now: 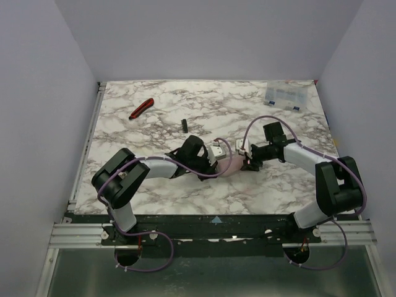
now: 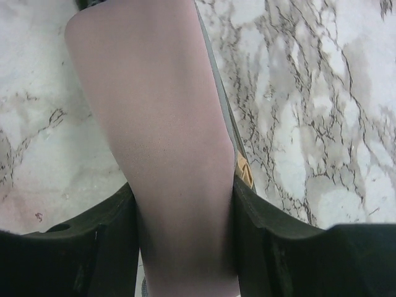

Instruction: Open the umbrella

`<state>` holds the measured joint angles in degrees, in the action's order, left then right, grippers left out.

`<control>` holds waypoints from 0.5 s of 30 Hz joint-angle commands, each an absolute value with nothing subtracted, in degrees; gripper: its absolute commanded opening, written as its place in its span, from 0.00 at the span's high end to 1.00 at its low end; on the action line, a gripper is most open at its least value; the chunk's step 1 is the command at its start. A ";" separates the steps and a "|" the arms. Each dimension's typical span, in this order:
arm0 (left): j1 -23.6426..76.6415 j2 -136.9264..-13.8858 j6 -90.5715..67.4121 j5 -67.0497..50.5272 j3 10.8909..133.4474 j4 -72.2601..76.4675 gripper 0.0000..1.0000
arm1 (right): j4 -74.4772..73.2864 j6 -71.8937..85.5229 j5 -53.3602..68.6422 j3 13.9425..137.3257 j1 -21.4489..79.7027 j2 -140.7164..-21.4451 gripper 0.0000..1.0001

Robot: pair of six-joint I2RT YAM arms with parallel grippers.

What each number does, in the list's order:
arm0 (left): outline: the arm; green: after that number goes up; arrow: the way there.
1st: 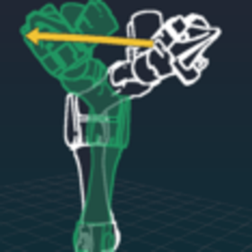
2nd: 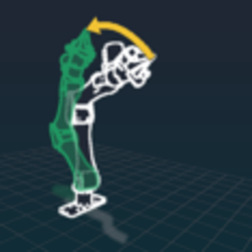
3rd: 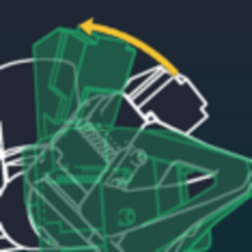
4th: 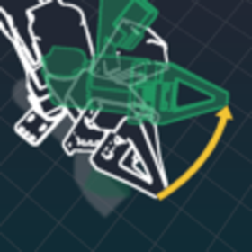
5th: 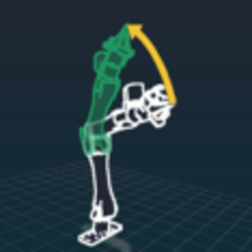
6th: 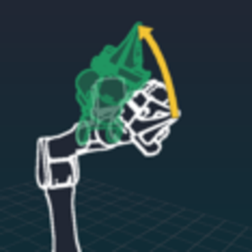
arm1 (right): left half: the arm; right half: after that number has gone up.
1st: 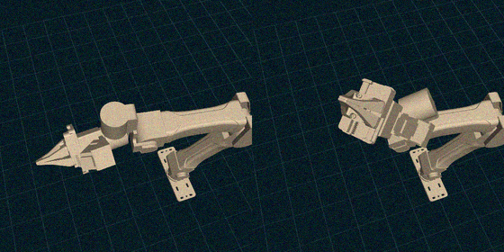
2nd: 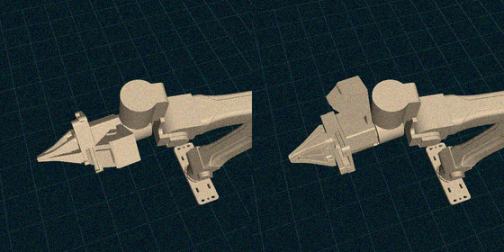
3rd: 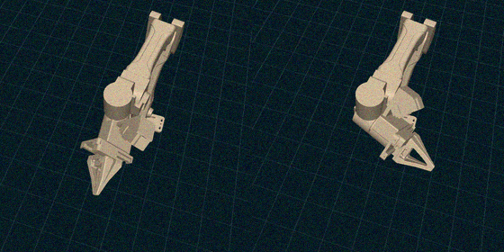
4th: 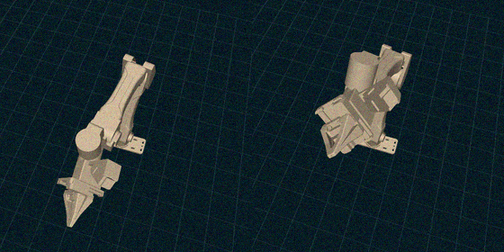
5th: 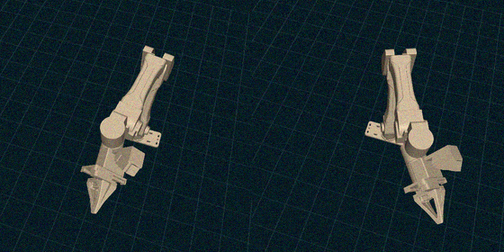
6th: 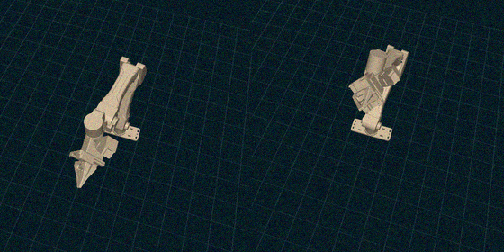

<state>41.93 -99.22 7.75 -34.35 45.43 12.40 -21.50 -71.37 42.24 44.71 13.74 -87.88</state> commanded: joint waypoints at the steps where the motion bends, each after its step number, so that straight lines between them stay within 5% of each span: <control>1: 44.51 -98.52 0.94 -36.73 44.91 16.00 1.00 | -20.05 -54.29 29.25 44.22 12.48 -91.91 0.67; 11: 44.76 -99.74 -6.06 -30.59 46.15 22.74 1.00 | -18.20 -33.54 30.27 44.90 12.66 -90.46 0.69; 15: 43.33 -102.37 -5.68 -27.61 49.77 19.66 1.00 | -25.34 -34.82 34.21 45.70 13.09 -89.51 0.46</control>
<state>43.35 -99.90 -3.42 -27.18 45.60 20.36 -16.12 -40.91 37.06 46.11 13.61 -88.51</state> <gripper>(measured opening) 0.012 0.517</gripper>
